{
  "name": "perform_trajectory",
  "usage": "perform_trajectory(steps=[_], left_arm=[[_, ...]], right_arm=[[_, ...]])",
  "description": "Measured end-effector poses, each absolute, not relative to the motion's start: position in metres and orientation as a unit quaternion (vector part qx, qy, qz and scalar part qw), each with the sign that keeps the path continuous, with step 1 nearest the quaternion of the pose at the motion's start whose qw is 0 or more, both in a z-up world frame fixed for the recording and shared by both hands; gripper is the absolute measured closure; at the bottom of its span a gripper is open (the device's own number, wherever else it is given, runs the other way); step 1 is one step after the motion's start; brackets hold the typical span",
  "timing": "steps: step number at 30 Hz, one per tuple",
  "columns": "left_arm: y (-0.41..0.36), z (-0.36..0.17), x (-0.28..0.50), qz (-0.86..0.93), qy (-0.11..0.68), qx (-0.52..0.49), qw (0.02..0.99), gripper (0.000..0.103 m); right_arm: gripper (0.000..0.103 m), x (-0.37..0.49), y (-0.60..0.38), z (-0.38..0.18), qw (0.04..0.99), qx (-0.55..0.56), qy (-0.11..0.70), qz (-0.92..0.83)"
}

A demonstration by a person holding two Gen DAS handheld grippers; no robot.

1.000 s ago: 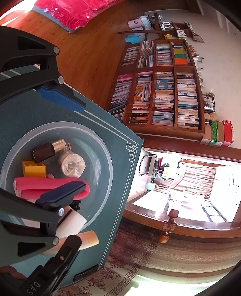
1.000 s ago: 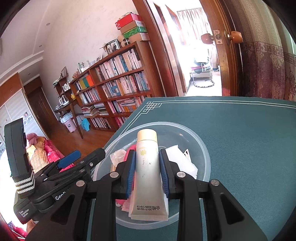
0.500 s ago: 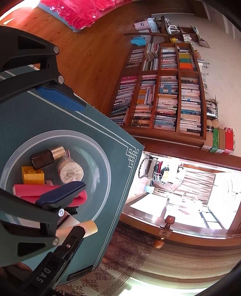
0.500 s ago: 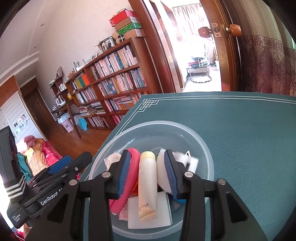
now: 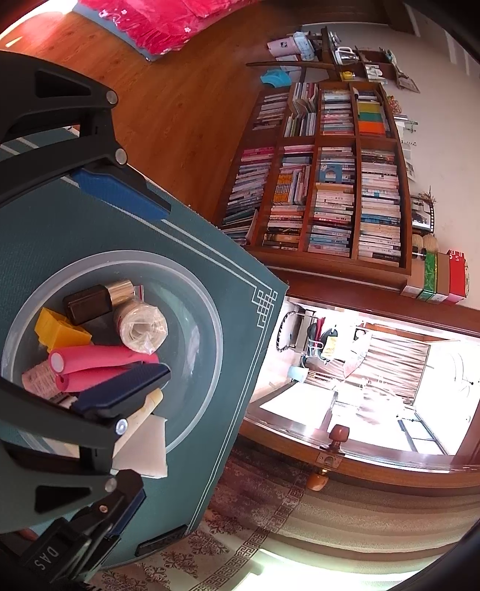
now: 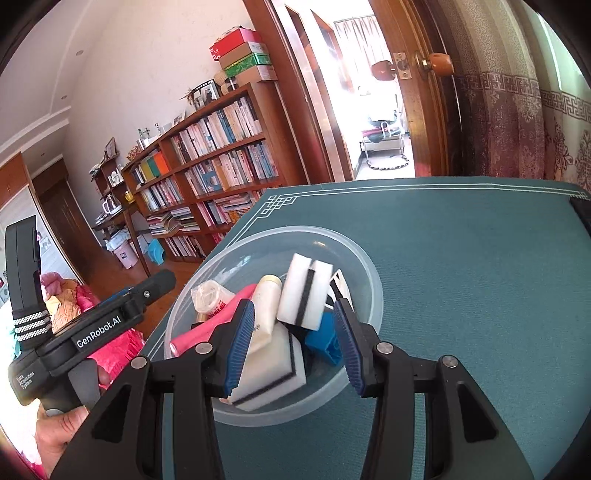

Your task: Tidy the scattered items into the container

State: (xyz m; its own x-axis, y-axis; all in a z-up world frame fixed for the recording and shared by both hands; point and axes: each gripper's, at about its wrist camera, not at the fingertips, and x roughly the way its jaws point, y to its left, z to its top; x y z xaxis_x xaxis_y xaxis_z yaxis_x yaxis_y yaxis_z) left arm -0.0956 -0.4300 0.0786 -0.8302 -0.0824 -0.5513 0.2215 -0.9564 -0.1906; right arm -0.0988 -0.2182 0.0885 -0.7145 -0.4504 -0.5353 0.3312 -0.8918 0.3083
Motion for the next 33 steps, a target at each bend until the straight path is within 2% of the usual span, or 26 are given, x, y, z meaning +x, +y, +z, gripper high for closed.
perform_trajectory(steps=[9,11,13,16,18,21,23,24,30,33], left_arm=[[-0.415,0.082,-0.094,-0.954,0.096,0.272,0.080,0.017],[-0.411,0.084,-0.093,-0.956,0.090,0.269,0.076,0.016],[-0.408,0.085,-0.092,-0.957,0.086,0.266,0.073,0.015],[-0.404,0.088,-0.090,-0.960,0.079,0.260,0.071,0.009],[-0.400,0.092,-0.086,-0.963,0.074,0.248,0.072,0.000],[-0.393,0.098,-0.080,-0.968,0.060,0.231,0.074,0.000],[-0.388,0.101,-0.076,-0.971,0.050,0.221,0.073,0.000],[-0.385,0.103,-0.075,-0.972,0.045,0.218,0.074,0.000],[-0.373,0.109,-0.069,-0.976,0.029,0.203,0.075,0.000],[-0.370,0.111,-0.066,-0.977,0.028,0.199,0.078,0.000]], right_arm=[[0.054,-0.079,-0.195,0.082,0.189,0.323,-0.099,-0.922],[0.039,-0.075,-0.195,0.083,0.185,0.319,-0.094,-0.925],[0.033,-0.070,-0.193,0.085,0.180,0.312,-0.089,-0.929],[0.033,-0.062,-0.194,0.087,0.172,0.304,-0.077,-0.934],[0.033,-0.056,-0.195,0.090,0.161,0.295,-0.067,-0.939],[0.032,-0.048,-0.198,0.095,0.141,0.277,-0.047,-0.949],[0.018,-0.041,-0.200,0.100,0.130,0.259,-0.033,-0.956],[0.017,-0.037,-0.200,0.101,0.128,0.250,-0.027,-0.959],[0.017,-0.026,-0.202,0.105,0.110,0.227,-0.010,-0.968],[0.012,-0.026,-0.200,0.105,0.095,0.224,-0.013,-0.970]])
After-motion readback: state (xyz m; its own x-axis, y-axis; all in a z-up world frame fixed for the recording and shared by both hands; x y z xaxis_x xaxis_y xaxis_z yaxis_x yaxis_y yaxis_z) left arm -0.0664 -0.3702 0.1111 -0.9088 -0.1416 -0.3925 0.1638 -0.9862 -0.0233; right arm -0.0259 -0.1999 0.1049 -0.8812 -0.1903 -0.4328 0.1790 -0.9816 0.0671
